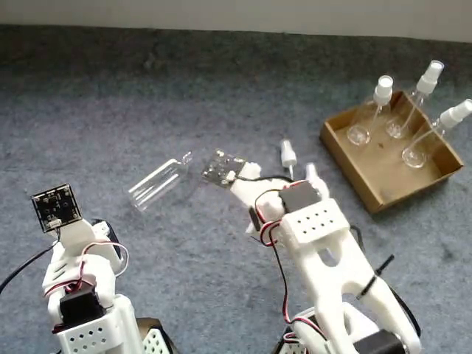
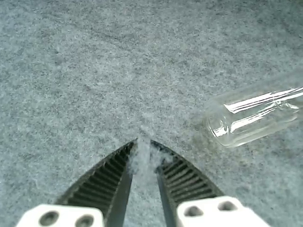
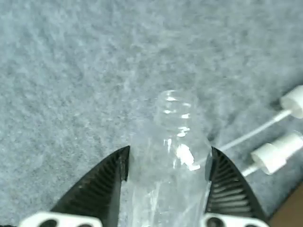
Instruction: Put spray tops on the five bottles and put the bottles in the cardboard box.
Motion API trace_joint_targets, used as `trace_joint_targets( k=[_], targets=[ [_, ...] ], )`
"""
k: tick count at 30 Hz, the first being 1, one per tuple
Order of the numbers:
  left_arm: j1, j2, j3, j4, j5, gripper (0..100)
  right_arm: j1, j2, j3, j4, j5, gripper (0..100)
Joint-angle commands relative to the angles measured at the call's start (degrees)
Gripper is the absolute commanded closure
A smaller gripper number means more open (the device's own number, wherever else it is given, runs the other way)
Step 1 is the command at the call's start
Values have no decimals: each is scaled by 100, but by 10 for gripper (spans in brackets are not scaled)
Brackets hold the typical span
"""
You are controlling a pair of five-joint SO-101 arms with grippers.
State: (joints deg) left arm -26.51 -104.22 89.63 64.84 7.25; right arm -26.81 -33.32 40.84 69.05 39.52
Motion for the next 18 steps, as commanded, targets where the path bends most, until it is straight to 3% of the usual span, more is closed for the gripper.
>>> trace_joint_targets(
  k=[1, 18],
  targets=[
    [303, -66, -31, -114, -44, 992, 435, -980, -312, 57, -123, 844],
    [505, -66, -40, -70, -35, 992, 1376, -2809, 321, 13, -2927, 844]
  ],
)
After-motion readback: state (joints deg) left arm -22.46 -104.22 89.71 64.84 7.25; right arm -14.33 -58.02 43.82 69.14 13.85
